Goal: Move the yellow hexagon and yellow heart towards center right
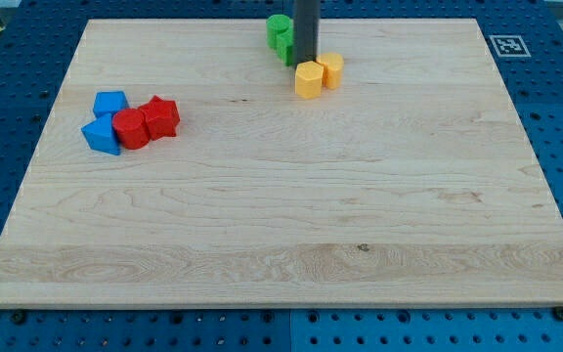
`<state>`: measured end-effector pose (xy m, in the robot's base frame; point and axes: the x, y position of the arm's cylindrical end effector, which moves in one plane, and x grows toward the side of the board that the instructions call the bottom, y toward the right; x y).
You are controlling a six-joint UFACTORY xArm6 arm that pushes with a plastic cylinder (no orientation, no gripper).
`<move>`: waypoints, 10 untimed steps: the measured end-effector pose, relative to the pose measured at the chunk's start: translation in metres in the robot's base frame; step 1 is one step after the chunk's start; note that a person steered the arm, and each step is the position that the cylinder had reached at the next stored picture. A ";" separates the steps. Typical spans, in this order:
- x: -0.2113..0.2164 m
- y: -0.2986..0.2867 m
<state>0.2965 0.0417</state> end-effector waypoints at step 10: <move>0.044 0.026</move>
